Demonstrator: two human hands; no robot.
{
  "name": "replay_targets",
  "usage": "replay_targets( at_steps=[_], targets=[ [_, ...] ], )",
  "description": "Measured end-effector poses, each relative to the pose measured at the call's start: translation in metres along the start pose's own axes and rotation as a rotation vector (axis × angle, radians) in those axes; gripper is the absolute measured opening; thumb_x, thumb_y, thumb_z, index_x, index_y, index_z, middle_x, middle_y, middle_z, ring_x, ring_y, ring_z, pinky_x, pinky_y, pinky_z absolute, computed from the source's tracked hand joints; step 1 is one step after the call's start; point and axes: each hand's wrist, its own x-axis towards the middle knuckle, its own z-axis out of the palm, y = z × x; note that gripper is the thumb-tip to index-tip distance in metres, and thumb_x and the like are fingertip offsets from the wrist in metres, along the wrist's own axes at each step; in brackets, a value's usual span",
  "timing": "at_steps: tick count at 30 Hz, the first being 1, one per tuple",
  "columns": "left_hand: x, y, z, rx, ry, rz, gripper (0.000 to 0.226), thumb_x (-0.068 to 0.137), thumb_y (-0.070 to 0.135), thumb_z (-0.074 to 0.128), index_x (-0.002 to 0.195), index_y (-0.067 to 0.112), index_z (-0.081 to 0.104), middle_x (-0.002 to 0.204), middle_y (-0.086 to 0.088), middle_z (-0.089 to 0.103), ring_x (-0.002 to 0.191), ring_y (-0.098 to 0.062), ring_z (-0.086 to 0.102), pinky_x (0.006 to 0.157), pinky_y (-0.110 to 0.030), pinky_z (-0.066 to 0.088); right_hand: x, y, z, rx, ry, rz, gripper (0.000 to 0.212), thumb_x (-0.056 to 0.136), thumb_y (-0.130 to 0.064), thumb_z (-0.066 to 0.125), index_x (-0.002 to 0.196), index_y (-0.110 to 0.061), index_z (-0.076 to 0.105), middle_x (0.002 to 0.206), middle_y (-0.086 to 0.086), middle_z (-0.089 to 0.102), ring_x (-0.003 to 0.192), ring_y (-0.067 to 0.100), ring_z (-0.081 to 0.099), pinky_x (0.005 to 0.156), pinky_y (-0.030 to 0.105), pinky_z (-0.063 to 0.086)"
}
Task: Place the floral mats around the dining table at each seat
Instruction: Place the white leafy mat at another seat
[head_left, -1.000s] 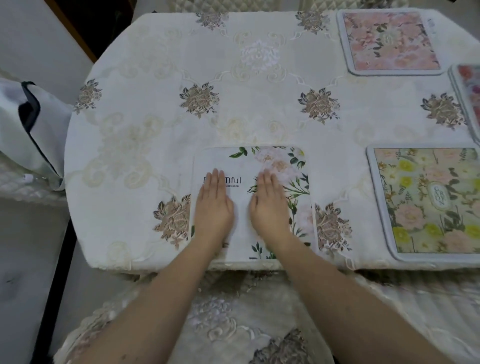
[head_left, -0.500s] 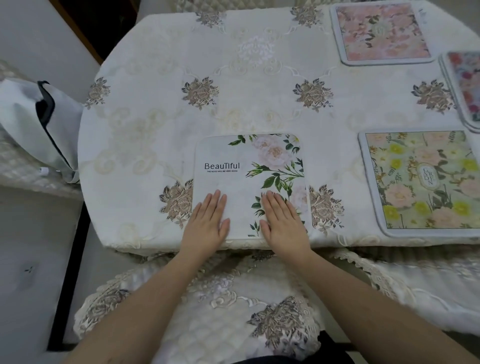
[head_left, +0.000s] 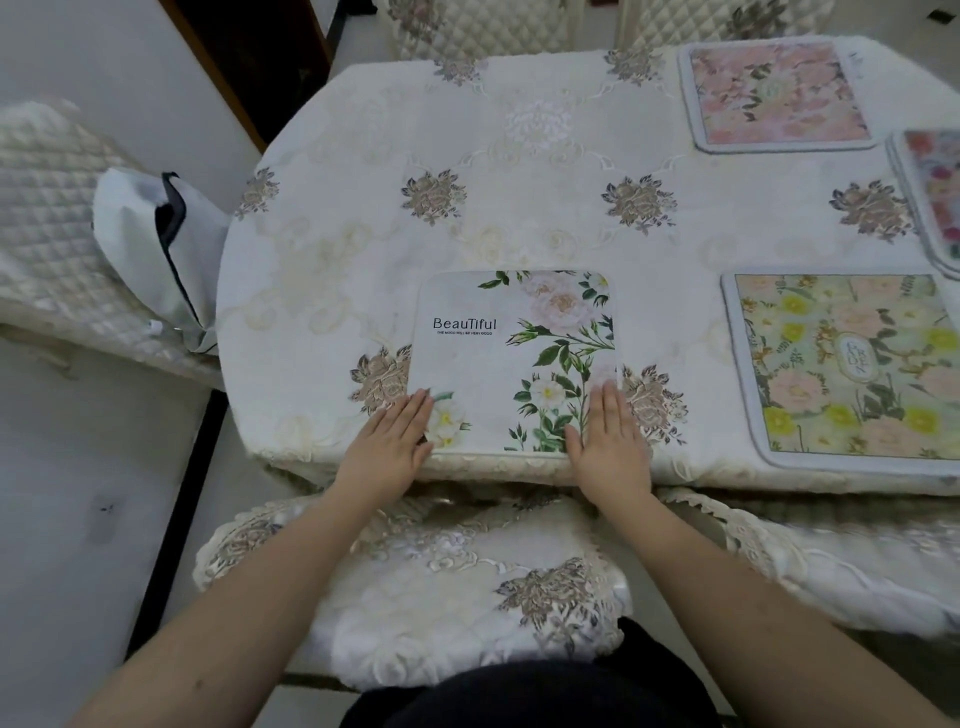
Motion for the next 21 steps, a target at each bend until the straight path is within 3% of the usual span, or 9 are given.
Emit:
replay_targets(
  at_steps=[3,6,10,12,14,17,21],
  targets=[
    [0.001,0.006,-0.006,0.026,-0.048,-0.041,0.072,0.093,0.051,-0.009,0.156,0.017,-0.011,0.164,0.003,-0.012,0.152,-0.013,-0.003,0.121,-0.032,-0.003,0.001,-0.005,-0.01,-0.015,-0.051,0.009,0.069,0.102,-0.047,0.02,0.155,-0.01,-0.005,0.164,0.009,-0.008,0.151,0.022,-0.007,0.122,0.038,0.002],
    [0.001,0.017,-0.014,0.04,-0.091,-0.039,0.062,0.105,0.039,0.015,0.157,0.01,-0.004,0.166,-0.005,-0.005,0.153,-0.02,0.0,0.123,-0.037,0.003,0.002,-0.01,-0.024,-0.066,-0.113,0.004,0.071,0.103,-0.046,0.024,0.155,-0.007,-0.004,0.163,0.013,-0.007,0.151,0.025,-0.003,0.121,0.039,0.004],
    [0.012,0.015,-0.038,0.026,-0.185,0.005,0.063,0.105,0.037,0.026,0.157,0.004,0.011,0.165,-0.012,0.009,0.151,-0.025,0.014,0.121,-0.04,0.018,0.009,-0.02,-0.044,-0.032,-0.222,0.045,0.068,0.102,-0.041,0.031,0.155,-0.005,0.008,0.163,0.017,0.004,0.149,0.031,0.008,0.121,0.044,0.012],
    [0.011,0.012,-0.054,-0.002,-0.099,0.056,0.061,0.101,0.036,0.022,0.148,0.001,0.037,0.154,-0.019,0.038,0.141,-0.031,0.038,0.113,-0.042,0.033,0.003,-0.032,-0.054,0.022,-0.247,0.087,0.067,0.101,-0.042,0.031,0.154,-0.007,0.013,0.163,0.014,0.009,0.148,0.03,0.013,0.12,0.046,0.015],
    [0.006,0.014,-0.07,-0.012,-0.01,0.081,0.062,0.091,0.037,0.023,0.122,0.004,0.066,0.125,-0.017,0.066,0.115,-0.033,0.063,0.096,-0.045,0.049,-0.007,-0.048,-0.065,0.026,-0.254,0.094,0.065,0.101,-0.045,0.03,0.155,-0.011,0.017,0.163,0.009,0.012,0.149,0.026,0.014,0.12,0.048,0.013],
    [-0.007,0.026,-0.082,-0.024,0.163,0.114,0.052,0.086,0.037,0.035,0.099,0.007,0.075,0.109,-0.013,0.073,0.104,-0.034,0.068,0.089,-0.051,0.053,-0.029,-0.065,-0.079,-0.017,-0.213,0.094,0.062,0.101,-0.049,0.026,0.154,-0.017,0.022,0.163,0.005,0.015,0.149,0.022,0.014,0.119,0.048,0.007],
    [-0.014,0.05,-0.1,-0.065,0.204,0.116,0.058,0.088,0.048,0.034,0.107,0.011,0.074,0.117,-0.012,0.071,0.114,-0.034,0.064,0.097,-0.055,0.047,-0.053,-0.068,-0.099,-0.052,-0.12,0.082,0.059,0.101,-0.051,0.025,0.152,-0.021,0.027,0.162,0.005,0.018,0.148,0.024,0.016,0.119,0.048,0.008]
  ],
)
